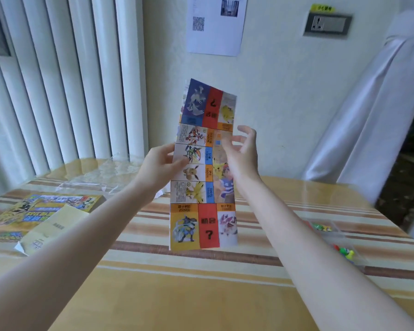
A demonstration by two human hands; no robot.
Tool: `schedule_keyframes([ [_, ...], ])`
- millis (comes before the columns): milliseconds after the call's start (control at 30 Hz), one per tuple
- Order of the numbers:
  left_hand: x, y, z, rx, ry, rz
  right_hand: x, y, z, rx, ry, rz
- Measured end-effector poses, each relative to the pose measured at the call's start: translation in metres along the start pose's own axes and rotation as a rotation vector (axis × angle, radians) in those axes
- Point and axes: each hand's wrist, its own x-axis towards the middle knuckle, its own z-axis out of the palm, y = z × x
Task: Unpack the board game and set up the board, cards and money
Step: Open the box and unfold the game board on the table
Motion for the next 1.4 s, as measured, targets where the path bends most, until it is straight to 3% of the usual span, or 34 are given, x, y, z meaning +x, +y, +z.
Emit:
schedule_keyframes([
  [100,0.007,-0.002,0.008,-0.063,0.171,-0.037,-0.007,-0.001,0.003,-0.209,-0.221,0.030],
  [200,0.009,-0.003,0.018,-0.241,0.048,-0.193,-0.022,0.002,0.007,-0.224,-0.567,0.116],
  [333,0.005,-0.006,0.018,-0.353,-0.217,-0.288,-0.025,0.011,0.001,-0.041,-0.517,0.130],
  [700,0.007,-0.012,-0.005,-0.307,-0.417,-0.283,-0.027,0.013,0.001,0.032,-0.625,0.142],
  [867,0.001,-0.012,-0.006,-0.290,-0.453,-0.303,-0.034,0.015,0.000,-0.019,-0.615,0.168],
  [1400,-0.005,-0.009,0.007,-0.286,-0.441,-0.385,-0.036,0.012,-0.009,0.202,-0.662,0.447],
])
